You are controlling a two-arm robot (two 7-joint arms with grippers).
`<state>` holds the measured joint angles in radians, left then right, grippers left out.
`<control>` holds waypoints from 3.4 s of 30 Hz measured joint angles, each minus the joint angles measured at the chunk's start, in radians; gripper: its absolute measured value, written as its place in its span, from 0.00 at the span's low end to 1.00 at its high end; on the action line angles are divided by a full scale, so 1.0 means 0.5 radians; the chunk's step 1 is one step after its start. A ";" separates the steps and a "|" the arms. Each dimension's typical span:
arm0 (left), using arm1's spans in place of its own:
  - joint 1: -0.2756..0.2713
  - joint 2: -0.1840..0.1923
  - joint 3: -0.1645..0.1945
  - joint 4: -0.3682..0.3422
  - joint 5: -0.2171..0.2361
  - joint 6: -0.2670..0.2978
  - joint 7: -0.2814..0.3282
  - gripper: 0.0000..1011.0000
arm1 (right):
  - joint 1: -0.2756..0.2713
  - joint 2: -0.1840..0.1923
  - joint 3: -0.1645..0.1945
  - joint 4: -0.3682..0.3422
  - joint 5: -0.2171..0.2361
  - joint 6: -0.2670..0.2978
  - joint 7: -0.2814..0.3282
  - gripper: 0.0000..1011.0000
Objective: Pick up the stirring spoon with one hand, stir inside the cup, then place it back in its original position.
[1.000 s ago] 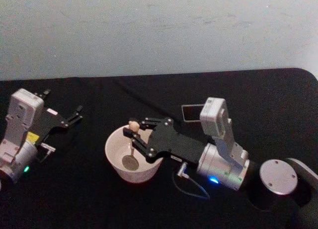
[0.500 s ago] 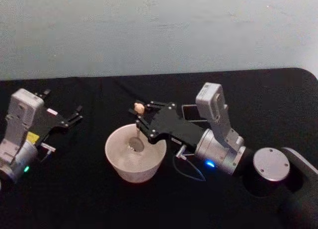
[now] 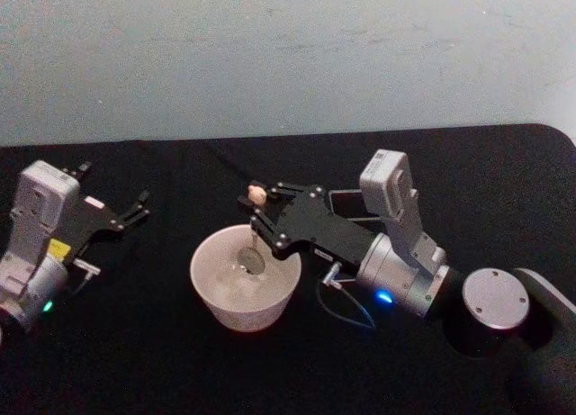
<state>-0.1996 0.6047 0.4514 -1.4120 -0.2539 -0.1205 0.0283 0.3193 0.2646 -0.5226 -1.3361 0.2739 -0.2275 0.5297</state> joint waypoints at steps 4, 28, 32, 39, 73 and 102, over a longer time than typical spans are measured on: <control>0.000 0.000 0.000 0.000 0.000 0.000 0.000 0.99 | -0.006 0.000 0.007 -0.012 -0.001 -0.002 0.000 0.21; 0.000 0.000 0.000 0.000 0.000 0.000 0.000 0.99 | -0.087 0.138 0.225 -0.505 0.124 0.075 -0.104 0.21; 0.000 0.000 0.000 0.000 0.000 0.000 0.000 0.99 | -0.106 0.178 0.281 -0.566 0.123 0.125 -0.158 0.21; 0.000 0.000 0.000 0.000 0.000 0.000 0.000 0.99 | -0.171 0.238 0.382 -0.654 0.112 0.179 -0.240 0.21; 0.000 0.000 0.000 0.000 0.000 0.000 0.000 0.99 | -0.353 0.298 0.460 -0.803 0.074 0.450 -0.328 0.21; 0.000 0.000 0.000 0.000 0.000 0.000 0.000 0.99 | -0.447 0.115 0.511 -0.719 0.105 0.776 -0.565 0.21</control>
<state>-0.1995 0.6047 0.4514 -1.4119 -0.2539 -0.1205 0.0283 0.0956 0.3219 -0.2673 -1.6958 0.3265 0.1606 0.2473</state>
